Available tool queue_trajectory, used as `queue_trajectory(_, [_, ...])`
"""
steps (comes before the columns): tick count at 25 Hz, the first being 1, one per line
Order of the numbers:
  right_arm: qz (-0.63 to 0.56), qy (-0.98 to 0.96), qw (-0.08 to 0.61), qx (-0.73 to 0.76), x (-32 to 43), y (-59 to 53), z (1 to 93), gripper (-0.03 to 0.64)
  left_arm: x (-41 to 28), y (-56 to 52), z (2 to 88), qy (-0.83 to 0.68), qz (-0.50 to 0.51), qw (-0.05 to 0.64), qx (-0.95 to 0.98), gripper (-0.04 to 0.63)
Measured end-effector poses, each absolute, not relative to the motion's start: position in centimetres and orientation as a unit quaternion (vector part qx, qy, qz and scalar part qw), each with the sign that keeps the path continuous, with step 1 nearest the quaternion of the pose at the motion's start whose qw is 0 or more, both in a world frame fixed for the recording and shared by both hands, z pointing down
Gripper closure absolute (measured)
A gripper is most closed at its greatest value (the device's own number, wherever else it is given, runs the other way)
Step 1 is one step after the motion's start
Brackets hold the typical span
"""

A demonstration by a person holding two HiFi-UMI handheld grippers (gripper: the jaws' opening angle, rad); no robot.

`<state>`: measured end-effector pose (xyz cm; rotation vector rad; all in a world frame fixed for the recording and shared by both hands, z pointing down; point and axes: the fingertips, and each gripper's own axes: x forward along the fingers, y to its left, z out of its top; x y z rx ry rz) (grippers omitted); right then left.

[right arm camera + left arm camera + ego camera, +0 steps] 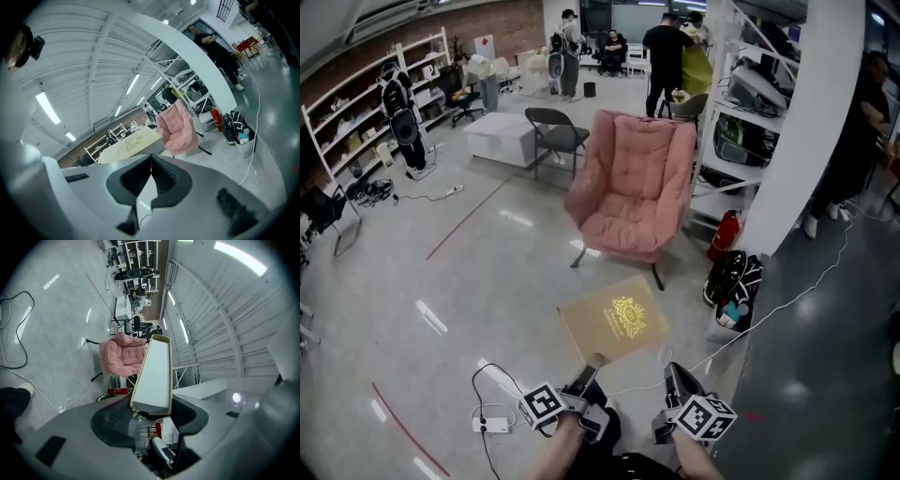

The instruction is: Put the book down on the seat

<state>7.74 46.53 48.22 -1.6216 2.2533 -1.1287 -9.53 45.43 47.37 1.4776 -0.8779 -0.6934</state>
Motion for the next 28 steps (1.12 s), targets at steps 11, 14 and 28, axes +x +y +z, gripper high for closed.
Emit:
queue_trajectory(11, [-0.383,0.743,0.079,-0.543,6.2,37.8,48.4,0.604,-10.1,36.4,47.4,-0.359,-0.289,0.608,0.646,0.356])
queue_trajectory(14, [-0.385,0.742,0.078,-0.543,5.4,36.1,48.7,0.604,-10.4,34.7,47.8,-0.357,-0.284,0.613,0.646,0.356])
queue_trajectory(28, [-0.395,0.730,0.080,-0.551,4.8,31.7,49.7,0.604,-11.1,30.8,48.5,-0.342,-0.295,0.626,0.635,0.356])
